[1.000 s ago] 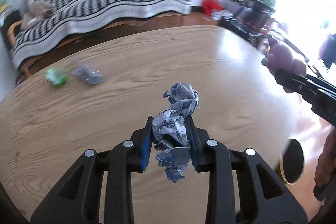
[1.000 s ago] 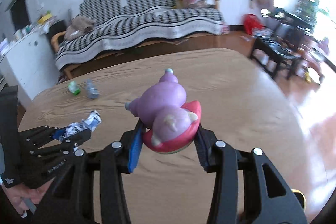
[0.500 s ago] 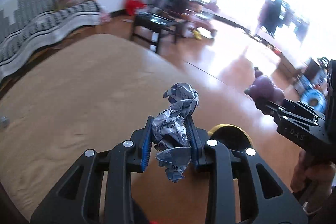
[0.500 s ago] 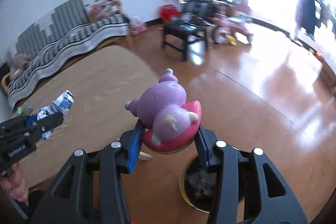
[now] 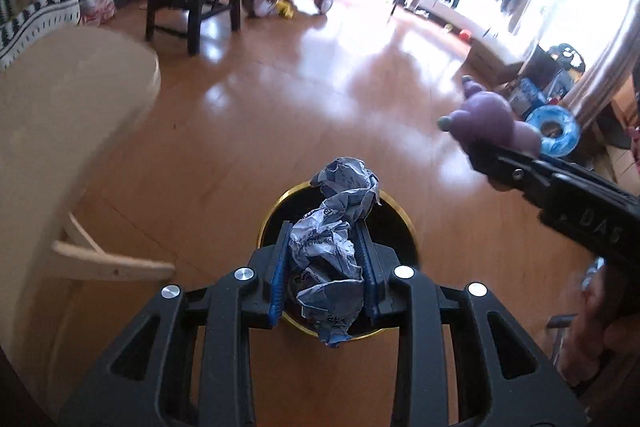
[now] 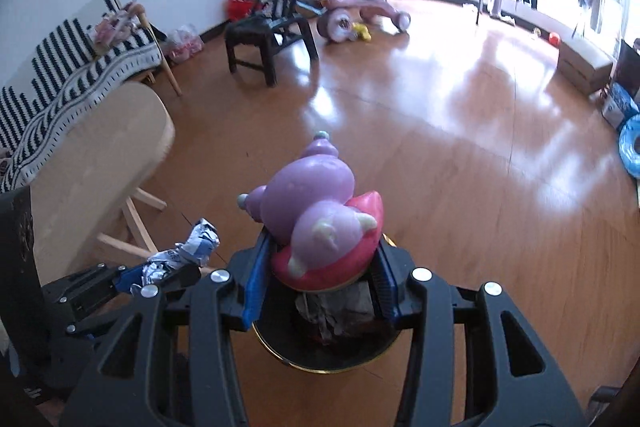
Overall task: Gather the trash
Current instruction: 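Carry the crumpled paper and purple toy over the trash bin, then open both tools to drop the paper and toy into the bin, then move both tools back over the table, then grasp the green plastic case with the left tool while the right tool grasps the blister pack, then carry the green case and blister pack over the trash bin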
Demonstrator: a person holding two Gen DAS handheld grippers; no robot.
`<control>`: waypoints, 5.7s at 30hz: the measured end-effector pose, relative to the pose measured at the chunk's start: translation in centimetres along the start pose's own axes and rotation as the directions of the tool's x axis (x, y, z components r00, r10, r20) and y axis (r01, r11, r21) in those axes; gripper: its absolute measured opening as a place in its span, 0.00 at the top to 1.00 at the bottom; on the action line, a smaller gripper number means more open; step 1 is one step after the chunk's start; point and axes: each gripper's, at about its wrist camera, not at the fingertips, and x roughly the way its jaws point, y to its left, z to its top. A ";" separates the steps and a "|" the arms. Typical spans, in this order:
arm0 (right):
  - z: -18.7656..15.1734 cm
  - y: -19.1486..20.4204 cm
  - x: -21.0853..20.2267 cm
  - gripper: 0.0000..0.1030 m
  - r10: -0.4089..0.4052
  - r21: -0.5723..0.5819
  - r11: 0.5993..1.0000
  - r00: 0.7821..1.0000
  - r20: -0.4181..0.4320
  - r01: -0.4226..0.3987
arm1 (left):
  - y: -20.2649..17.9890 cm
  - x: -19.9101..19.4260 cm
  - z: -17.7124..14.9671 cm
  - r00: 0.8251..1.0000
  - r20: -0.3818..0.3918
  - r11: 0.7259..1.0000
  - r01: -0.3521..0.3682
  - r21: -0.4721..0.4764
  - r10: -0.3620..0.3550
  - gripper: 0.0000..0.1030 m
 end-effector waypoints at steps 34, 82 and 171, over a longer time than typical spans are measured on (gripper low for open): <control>-2.4 -0.6 5.6 0.48 -0.027 0.037 0.999 0.993 -0.115 0.032 | -0.2 3.9 -0.6 0.995 -0.097 1.000 -0.001 0.030 0.004 0.67; 5.3 38.5 0.3 0.22 0.394 -0.417 0.820 0.915 -0.090 -0.393 | 33.4 -29.4 -10.0 0.815 0.004 0.653 -0.462 -0.600 0.580 0.15; -10.6 62.4 -2.6 0.68 0.484 -0.602 0.591 0.833 -0.269 -0.538 | 40.0 -35.4 -22.4 0.716 -0.095 0.480 -0.554 -0.680 0.692 0.65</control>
